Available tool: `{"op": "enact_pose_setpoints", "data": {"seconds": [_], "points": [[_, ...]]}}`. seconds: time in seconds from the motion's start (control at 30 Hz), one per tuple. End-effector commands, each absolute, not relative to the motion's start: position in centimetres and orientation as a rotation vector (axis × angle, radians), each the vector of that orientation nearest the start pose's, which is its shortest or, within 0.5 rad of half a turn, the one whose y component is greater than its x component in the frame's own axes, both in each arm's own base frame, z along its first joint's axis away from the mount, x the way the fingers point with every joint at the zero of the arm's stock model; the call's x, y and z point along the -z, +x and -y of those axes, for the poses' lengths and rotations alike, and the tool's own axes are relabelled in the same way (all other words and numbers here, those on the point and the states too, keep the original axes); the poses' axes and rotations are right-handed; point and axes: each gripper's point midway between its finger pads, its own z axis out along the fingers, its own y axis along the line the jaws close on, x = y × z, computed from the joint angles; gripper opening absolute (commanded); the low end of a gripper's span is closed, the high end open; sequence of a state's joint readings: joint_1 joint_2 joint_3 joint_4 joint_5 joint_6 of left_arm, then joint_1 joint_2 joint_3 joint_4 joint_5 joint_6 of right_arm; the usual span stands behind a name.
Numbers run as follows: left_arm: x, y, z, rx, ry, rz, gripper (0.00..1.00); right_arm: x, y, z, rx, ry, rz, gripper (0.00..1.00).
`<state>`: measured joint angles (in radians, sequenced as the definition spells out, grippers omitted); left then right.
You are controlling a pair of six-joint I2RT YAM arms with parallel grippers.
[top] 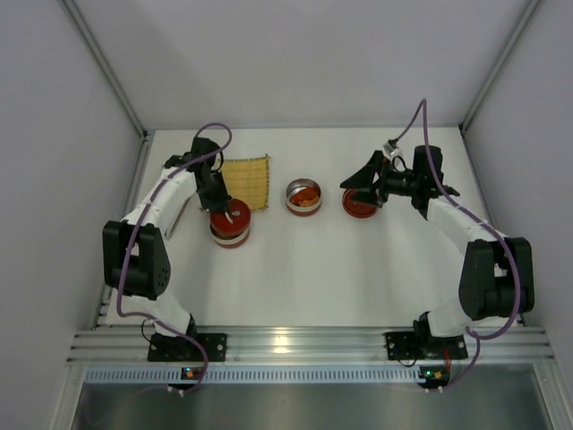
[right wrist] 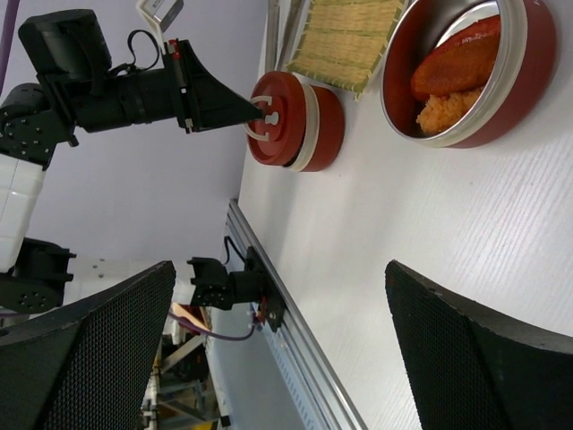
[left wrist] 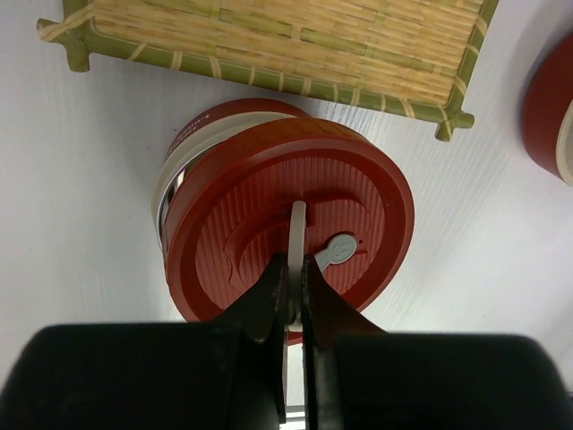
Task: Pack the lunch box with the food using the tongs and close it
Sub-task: Close the box lid on the packing box.
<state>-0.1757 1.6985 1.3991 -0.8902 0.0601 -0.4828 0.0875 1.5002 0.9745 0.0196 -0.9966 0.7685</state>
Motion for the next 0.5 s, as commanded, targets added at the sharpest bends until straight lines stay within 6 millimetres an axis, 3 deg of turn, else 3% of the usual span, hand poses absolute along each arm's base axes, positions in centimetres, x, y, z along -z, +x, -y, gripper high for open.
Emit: {"op": "enact_pose_setpoints", "data": {"seconds": [0.0, 0.47], "points": [[-11.2, 36.6, 9.8, 0.305, -0.477, -2.71, 0.0, -22.1, 33.8, -19.0, -1.546, 0.022, -2.126, 0.99], [-10.8, 35.3, 9.6, 0.343, -0.477, -2.705, 0.0, -21.8, 33.5, -19.0, -1.582, 0.029, -2.127, 0.99]]}}
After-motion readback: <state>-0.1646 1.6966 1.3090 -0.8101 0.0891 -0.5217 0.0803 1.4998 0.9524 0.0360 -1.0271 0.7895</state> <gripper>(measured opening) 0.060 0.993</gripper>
